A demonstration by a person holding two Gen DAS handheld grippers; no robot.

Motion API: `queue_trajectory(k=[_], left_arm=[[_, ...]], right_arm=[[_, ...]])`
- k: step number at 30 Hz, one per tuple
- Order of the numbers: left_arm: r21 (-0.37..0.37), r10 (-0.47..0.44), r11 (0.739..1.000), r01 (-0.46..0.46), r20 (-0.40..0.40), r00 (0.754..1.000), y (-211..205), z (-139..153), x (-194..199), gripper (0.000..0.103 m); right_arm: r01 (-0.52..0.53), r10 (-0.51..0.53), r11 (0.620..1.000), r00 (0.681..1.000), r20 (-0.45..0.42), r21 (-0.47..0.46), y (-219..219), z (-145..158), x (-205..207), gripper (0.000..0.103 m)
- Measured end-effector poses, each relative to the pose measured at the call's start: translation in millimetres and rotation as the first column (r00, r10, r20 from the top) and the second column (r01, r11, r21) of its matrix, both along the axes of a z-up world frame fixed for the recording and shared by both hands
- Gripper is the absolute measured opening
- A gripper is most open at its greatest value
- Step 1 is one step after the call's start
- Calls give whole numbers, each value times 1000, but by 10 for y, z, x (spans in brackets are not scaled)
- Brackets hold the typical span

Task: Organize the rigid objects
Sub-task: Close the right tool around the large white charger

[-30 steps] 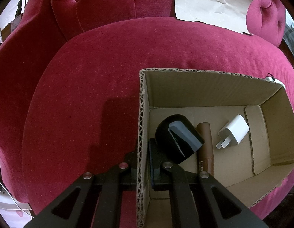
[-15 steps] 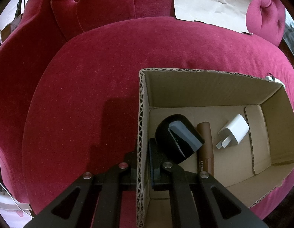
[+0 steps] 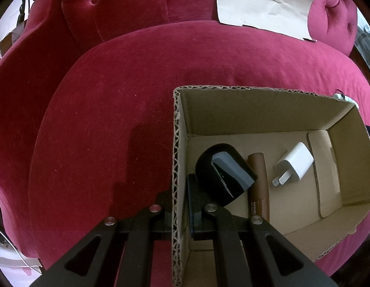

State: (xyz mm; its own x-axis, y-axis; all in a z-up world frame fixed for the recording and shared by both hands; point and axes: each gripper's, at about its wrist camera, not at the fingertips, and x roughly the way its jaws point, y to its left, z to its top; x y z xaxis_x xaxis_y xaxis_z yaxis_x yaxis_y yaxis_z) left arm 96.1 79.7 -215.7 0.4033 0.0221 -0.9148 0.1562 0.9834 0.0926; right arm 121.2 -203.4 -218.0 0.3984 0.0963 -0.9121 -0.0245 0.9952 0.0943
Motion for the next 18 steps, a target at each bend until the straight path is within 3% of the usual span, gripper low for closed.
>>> queue_trajectory(k=[6,9,10,11,18], left_arm=[[-1,1,1000,-1,1,1000,-4,-11,-2,6],[-1,1,1000,-1,1,1000,-5,-16,-1,6],[-3,1,1000,-1,1,1000,-9,-21,-5,6],[-2,1,1000,-1,0,1000,-10,-22,-4,6],[-2,1,1000,-1,1,1000,-1,-26,-3,6]], right_arm=[[1,-1,1000,1000,3,26,13,9,-7,80],[-2,3,999,1000,-4,50,4,5,-23,70],[0,0,999,1000,-7,55,1,2,-29,59],[-1,2,999,1000,-11,51,2,-6,-27,56],[0,0,1000,1000,-9,31,24,-14,-41,55]])
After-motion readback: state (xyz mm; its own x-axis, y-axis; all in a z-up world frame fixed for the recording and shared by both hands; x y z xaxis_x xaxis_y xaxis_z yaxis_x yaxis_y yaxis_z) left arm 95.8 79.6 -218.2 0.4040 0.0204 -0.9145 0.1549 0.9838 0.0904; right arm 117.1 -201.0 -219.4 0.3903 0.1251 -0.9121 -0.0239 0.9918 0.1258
